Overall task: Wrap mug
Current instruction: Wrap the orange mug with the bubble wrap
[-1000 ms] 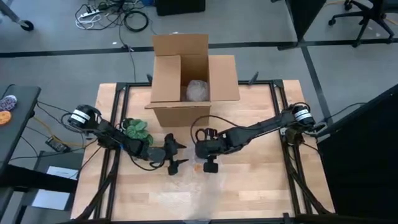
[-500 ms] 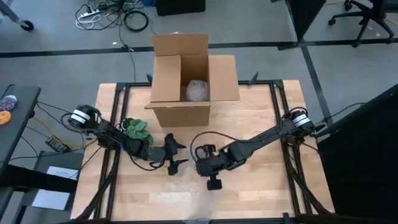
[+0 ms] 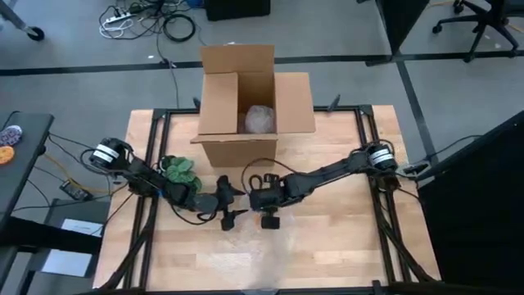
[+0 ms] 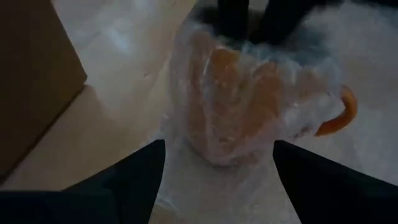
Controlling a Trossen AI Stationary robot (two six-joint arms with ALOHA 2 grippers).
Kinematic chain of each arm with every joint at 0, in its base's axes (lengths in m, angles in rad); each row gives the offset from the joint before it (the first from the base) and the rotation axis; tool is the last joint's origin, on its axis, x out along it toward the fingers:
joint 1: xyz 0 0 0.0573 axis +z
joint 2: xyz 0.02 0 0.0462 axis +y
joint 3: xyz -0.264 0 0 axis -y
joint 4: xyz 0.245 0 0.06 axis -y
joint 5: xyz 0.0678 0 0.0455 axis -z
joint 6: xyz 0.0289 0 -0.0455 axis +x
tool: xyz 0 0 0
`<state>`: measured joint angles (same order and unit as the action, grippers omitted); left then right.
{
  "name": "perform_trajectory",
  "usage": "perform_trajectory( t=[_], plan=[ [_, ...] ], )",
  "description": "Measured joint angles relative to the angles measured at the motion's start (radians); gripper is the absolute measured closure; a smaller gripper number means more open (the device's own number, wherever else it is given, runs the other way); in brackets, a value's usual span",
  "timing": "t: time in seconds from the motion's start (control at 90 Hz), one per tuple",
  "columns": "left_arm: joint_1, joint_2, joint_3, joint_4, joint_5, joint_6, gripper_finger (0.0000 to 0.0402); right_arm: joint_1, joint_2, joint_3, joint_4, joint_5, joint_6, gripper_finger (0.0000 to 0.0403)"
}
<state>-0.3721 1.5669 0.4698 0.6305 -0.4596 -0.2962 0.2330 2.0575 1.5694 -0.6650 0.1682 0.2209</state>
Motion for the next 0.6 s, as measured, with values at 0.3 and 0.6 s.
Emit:
perform_trajectory(
  t=[0.3, 0.6],
  plan=[
    [0.0, 0.0, 0.0, 0.001, 0.001, 0.0, 0.0117, -0.002, -0.004, -0.001, -0.031, -0.02, -0.014, 0.0402],
    [0.0, 0.0, 0.0, -0.001, 0.0, 0.003, 0.0117, 0.04, -0.209, -0.002, -0.115, 0.015, 0.041, 0.0403]
  ],
)
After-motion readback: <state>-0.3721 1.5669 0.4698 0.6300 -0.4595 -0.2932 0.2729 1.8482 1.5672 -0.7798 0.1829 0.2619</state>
